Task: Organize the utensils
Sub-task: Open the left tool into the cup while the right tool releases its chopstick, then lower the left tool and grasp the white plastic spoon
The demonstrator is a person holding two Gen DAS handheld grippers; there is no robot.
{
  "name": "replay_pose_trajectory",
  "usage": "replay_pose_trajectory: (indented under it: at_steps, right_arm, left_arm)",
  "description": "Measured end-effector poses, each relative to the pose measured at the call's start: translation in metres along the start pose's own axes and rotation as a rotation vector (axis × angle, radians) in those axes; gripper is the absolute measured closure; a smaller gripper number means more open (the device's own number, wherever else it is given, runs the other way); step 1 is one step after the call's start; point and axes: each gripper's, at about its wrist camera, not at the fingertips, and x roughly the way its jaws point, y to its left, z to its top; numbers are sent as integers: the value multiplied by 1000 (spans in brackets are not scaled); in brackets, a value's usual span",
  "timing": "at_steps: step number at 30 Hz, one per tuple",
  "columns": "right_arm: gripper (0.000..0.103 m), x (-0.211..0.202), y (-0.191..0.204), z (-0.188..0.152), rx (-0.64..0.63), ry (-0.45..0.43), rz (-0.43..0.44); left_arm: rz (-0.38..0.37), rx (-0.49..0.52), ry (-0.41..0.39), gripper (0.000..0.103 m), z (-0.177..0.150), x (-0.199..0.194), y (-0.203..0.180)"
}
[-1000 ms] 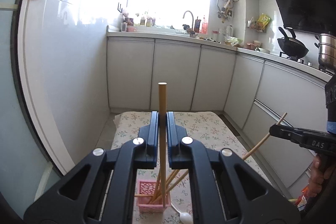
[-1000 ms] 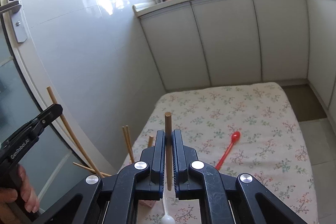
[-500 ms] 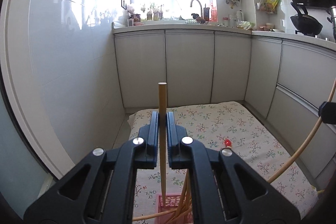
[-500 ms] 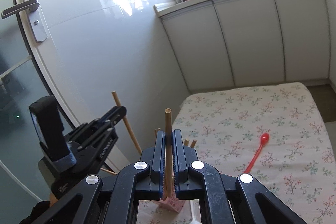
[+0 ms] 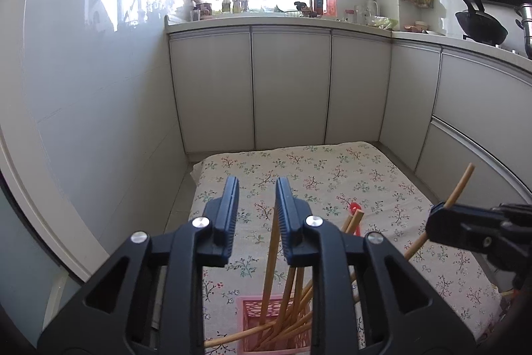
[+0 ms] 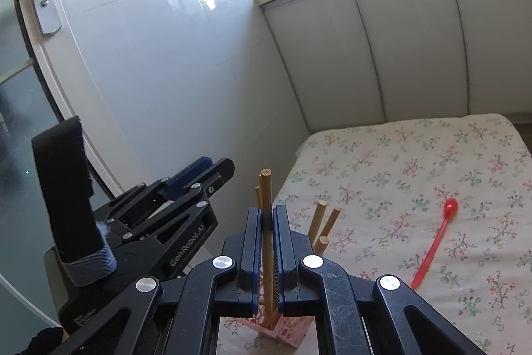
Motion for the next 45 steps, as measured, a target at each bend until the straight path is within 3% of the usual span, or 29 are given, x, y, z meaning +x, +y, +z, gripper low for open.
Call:
replay_pose_trajectory:
  at_steps: [7, 11, 15, 21, 26, 32, 41, 43, 45]
  right_arm:
    - [91, 21, -5, -10, 14, 96, -16]
    - [70, 3, -10, -4, 26, 60, -6]
    - [67, -16, -19, 4, 36, 37, -17]
    - [55, -39, -43, 7, 53, 52, -71]
    - [41, -54, -61, 1, 49, 71, -109]
    - [33, -60, -86, -12, 90, 135, -159]
    - [31, -40, -126, -44, 166, 348, -275]
    - [31, -36, -131, -51, 168, 377, -289]
    - [31, -34, -134, -56, 167, 398, -296]
  left_arm:
    - [-10, -56, 78, 57, -1, -5, 12]
    - [-28, -80, 108, 44, -1, -12, 13]
    - [-46, -88, 130, 34, -2, -23, 12]
    - [-73, -83, 183, 22, -9, -34, 9]
    - [-152, -74, 276, 21, -23, -39, -3]
    - [-224, -66, 421, 21, -43, -30, -31]
    - [-240, -79, 645, 22, -104, 10, -72]
    - [-247, -66, 678, 27, -117, 18, -83]
    - [-236, -29, 704, 39, -127, 27, -94]
